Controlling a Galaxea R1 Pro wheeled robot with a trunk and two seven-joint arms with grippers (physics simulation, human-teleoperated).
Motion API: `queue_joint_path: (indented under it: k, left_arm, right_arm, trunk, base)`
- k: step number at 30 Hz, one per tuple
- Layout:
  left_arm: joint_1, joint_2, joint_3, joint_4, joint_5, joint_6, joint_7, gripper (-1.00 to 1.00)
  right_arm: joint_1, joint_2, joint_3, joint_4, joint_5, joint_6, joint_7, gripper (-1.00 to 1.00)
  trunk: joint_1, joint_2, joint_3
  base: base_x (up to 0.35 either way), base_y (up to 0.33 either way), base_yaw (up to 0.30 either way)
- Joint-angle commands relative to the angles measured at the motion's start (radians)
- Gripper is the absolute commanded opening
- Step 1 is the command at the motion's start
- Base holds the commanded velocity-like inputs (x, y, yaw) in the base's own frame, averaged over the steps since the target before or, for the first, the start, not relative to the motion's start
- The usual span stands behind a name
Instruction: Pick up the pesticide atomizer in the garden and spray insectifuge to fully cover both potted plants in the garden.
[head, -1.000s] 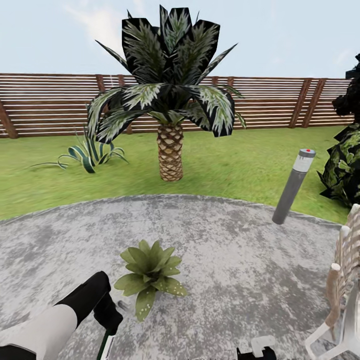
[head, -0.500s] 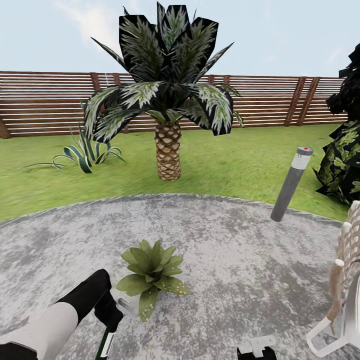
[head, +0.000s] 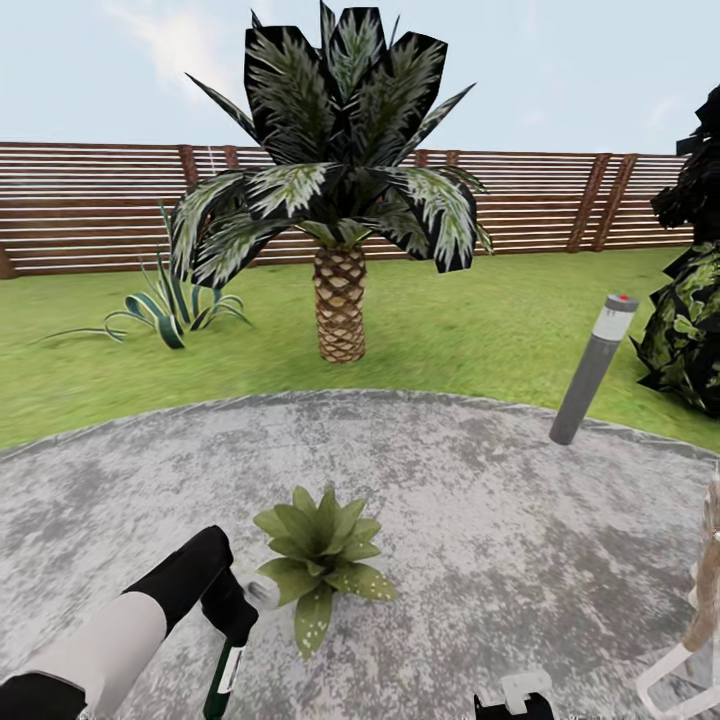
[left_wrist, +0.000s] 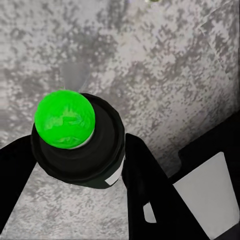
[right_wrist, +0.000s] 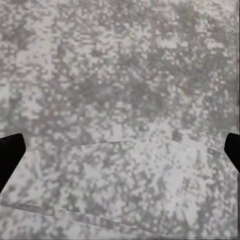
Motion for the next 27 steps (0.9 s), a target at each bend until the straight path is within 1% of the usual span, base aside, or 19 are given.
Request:
queue_joint_path:
  k: [1, 3, 4, 5, 7, 8, 9, 10, 12, 14, 21, 27]
  left_arm:
    - [-0.001, 0.001, -0.004, -0.003, -0.011, 0.003, -0.017, -1.0]
    - [-0.003, 0.005, -0.009, -0.003, -0.013, 0.001, -0.041, -1.0]
    - [-0.005, 0.007, -0.02, -0.003, -0.015, 0.001, -0.057, -1.0]
    - [-0.014, 0.009, -0.046, -0.004, -0.021, 0.002, -0.075, -1.0]
    - [-0.028, 0.011, -0.07, -0.003, -0.03, 0.002, -0.1, -1.0]
    - [-0.033, 0.012, -0.08, -0.003, -0.037, 0.002, -0.122, -1.0]
    - [-0.037, 0.014, -0.086, -0.002, -0.055, 0.002, -0.145, -1.0]
    - [-0.038, 0.015, -0.089, -0.001, -0.069, 0.002, -0.154, -1.0]
    - [-0.038, 0.013, -0.09, -0.001, -0.086, 0.002, -0.158, -1.0]
    - [-0.037, 0.01, -0.091, 0.0, -0.096, 0.003, -0.159, -1.0]
    - [-0.034, 0.004, -0.088, 0.006, -0.101, 0.004, -0.16, -1.0]
    - [-0.041, 0.01, -0.081, 0.001, -0.1, 0.005, -0.16, -1.0]
  right_arm:
    - [-0.001, 0.0, -0.007, 0.002, 0.011, -0.003, -0.004, 1.0]
    - [-0.001, 0.0, -0.007, 0.003, 0.011, -0.003, -0.004, 1.0]
    - [-0.001, 0.0, -0.007, 0.003, 0.011, -0.003, -0.004, 1.0]
    - [-0.001, 0.0, -0.007, 0.003, 0.011, -0.003, -0.004, 1.0]
    - [-0.001, 0.0, -0.007, 0.003, 0.011, -0.003, -0.004, 1.0]
    - [-0.001, 0.0, -0.007, 0.003, 0.011, -0.003, -0.004, 1.0]
    - [-0.001, 0.0, -0.007, 0.003, 0.011, -0.003, -0.004, 1.0]
    - [-0.001, 0.0, -0.007, 0.003, 0.011, -0.003, -0.004, 1.0]
    - [-0.001, 0.0, -0.007, 0.003, 0.011, -0.003, -0.004, 1.0]
    - [-0.001, 0.0, -0.007, 0.003, 0.011, -0.003, -0.004, 1.0]
    - [-0.001, 0.0, -0.007, 0.003, 0.011, -0.003, -0.004, 1.0]
    - [-0.001, 0.0, -0.007, 0.003, 0.011, -0.003, -0.004, 1.0]
  trunk:
    - [0.0, 0.0, -0.001]
    - [0.0, 0.0, -0.001]
    - [0.0, 0.0, -0.001]
    - [0.0, 0.0, -0.001]
    - [0.0, 0.0, -0.001]
    - [0.0, 0.0, -0.001]
    - [0.0, 0.0, -0.001]
    - [0.0, 0.0, -0.001]
    - [0.0, 0.0, -0.001]
    - [0.0, 0.0, -0.001]
    - [0.0, 0.0, -0.001]
    - [0.0, 0.0, -0.001]
  base:
    - [0.0, 0.0, -0.266]
    - [0.0, 0.0, -0.286]
    - [0.0, 0.0, -0.294]
    - [0.0, 0.0, -0.294]
    - [0.0, 0.0, -0.292]
    - [0.0, 0.0, -0.282]
    - [-0.006, 0.006, -0.239]
    - [-0.098, 0.105, -0.115]
    - [-0.164, 0.171, -0.056]
    - [-0.206, 0.221, -0.015]
    - [-0.043, 0.297, -0.019]
    - [0.0, 0.314, -0.257]
